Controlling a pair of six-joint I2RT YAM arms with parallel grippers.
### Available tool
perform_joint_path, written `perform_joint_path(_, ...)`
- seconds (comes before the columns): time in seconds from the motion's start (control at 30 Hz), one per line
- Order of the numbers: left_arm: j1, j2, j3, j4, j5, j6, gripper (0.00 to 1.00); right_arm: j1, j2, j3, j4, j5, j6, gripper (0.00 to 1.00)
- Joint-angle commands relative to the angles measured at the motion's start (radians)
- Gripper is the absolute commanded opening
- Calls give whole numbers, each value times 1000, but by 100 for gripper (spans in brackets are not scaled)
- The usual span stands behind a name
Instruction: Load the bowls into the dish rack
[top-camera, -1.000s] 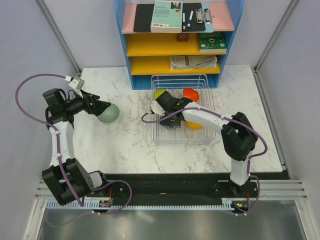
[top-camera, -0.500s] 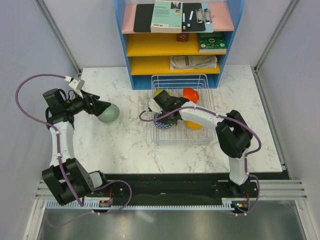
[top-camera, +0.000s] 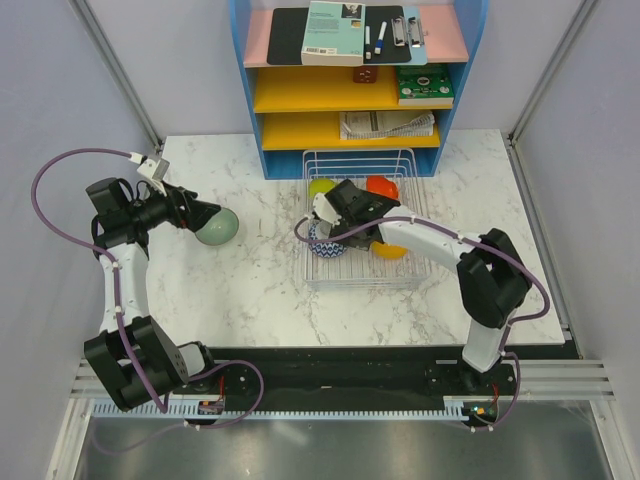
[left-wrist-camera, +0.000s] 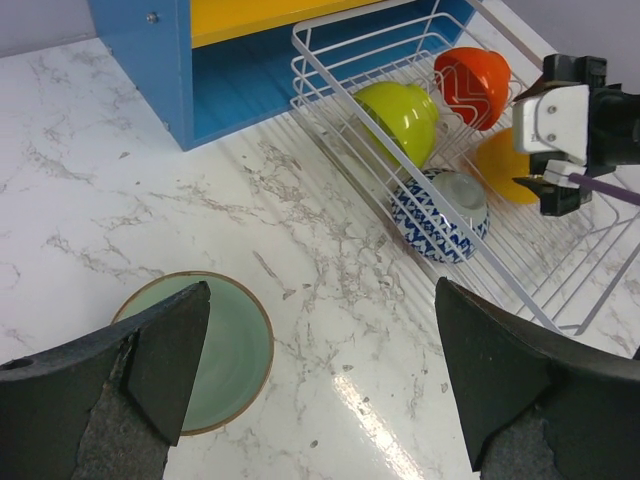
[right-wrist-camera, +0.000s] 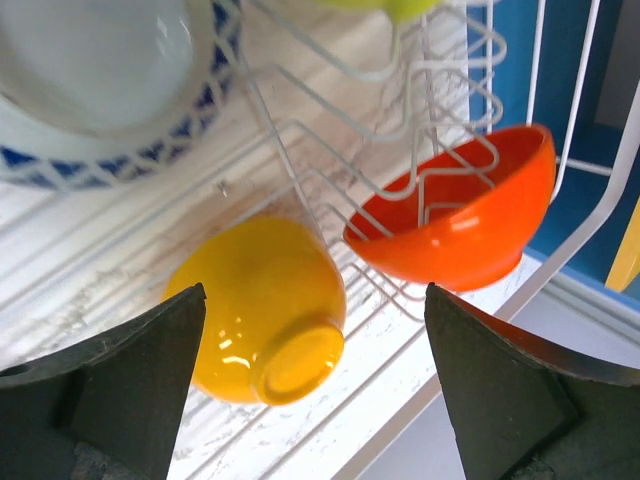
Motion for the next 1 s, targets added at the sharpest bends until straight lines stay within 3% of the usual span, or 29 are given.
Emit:
perform_joint_path(0.0, 5, -10, 3, 35, -63, -31, 100, -35, -66, -28, -50, -27, 6, 97)
perform_joint_path(0.63, 5, 1, 9, 34, -92, -41, 100, -153, -45, -73, 6, 27, -33, 97)
perform_joint_path(0.8, 4, 9, 11, 35, -133, -41, 100, -153, -72, -38, -21, -63, -2, 97)
perform_joint_path(0.97, 5, 32, 27, 34, -277, -57, 100, -147, -120, 17, -101, -169, 32, 97)
